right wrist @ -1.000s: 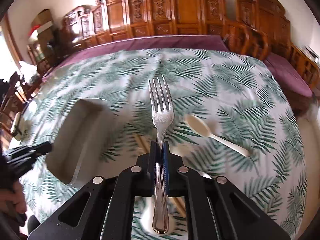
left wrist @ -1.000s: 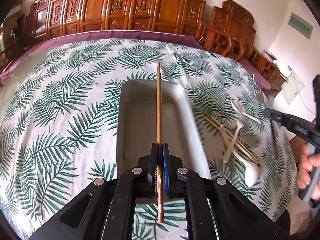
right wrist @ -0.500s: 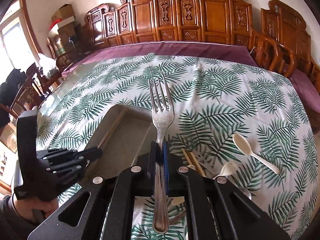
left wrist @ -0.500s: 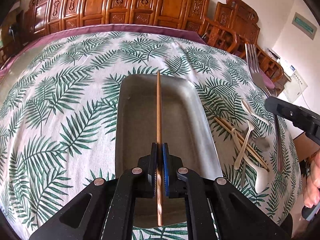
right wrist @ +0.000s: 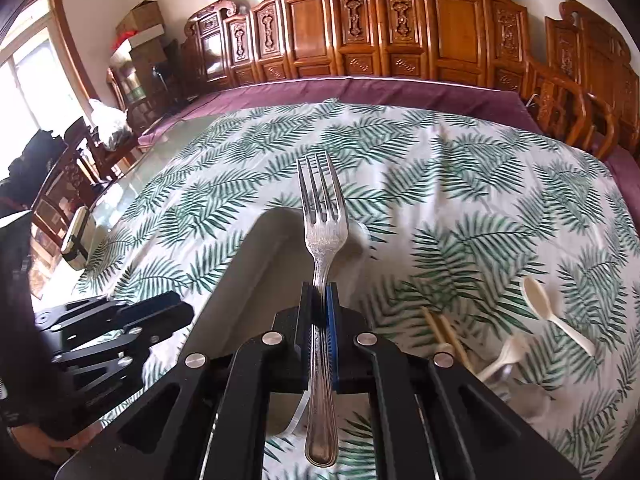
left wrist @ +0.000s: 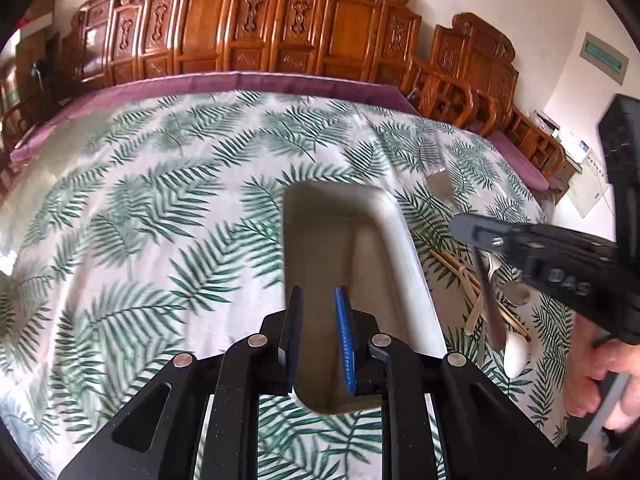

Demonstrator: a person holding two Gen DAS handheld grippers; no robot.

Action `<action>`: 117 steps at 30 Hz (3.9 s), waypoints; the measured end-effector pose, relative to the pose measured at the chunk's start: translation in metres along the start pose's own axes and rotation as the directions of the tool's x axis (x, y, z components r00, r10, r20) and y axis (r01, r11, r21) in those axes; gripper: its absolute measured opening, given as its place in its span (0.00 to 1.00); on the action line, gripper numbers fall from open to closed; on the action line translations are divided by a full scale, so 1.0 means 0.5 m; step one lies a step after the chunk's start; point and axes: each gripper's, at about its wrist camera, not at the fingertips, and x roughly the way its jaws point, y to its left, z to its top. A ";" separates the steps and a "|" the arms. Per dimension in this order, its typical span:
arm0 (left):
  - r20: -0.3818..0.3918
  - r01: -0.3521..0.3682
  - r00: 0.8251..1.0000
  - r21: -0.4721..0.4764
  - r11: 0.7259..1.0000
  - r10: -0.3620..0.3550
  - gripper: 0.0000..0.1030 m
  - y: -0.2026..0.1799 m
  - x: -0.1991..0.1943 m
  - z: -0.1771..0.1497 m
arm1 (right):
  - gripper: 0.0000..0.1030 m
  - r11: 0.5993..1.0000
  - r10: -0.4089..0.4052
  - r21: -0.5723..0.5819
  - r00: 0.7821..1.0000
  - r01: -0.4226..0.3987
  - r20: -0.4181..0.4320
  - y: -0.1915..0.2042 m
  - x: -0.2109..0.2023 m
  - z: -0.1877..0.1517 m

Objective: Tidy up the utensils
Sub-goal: 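Lower the chopstick into the grey tray and open the left tool while the right tool carries the fork, then lower the metal fork into the grey tray and open the right tool, then grasp a white plastic fork from the pile with the left tool, then grasp a white plastic spoon by its handle with the right tool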

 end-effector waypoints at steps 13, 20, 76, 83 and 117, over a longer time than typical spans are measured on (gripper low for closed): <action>0.078 -0.076 0.994 0.010 0.997 0.075 0.40 0.068 -0.078 -0.003 | 0.08 1.000 -0.019 -0.008 0.998 0.019 -0.064 0.059 0.109 0.004; 0.097 -0.090 0.991 0.001 0.996 0.089 0.55 0.085 -0.092 -0.009 | 0.08 0.998 -0.056 -0.017 0.994 0.055 -0.094 0.067 0.136 -0.017; -0.147 0.137 0.985 0.307 0.942 -0.096 0.33 -0.384 0.140 -0.043 | 0.24 0.992 -0.130 0.001 0.991 0.130 0.040 -0.362 -0.216 -0.292; -0.203 0.147 0.976 0.331 0.932 -0.082 0.22 -0.413 0.204 -0.037 | 0.24 0.993 -0.117 0.025 0.992 0.116 0.042 -0.378 -0.213 -0.308; -0.205 0.148 0.976 0.372 0.916 -0.075 0.08 -0.435 0.221 -0.035 | 0.24 0.986 -0.165 0.011 0.986 0.164 0.012 -0.447 -0.156 -0.262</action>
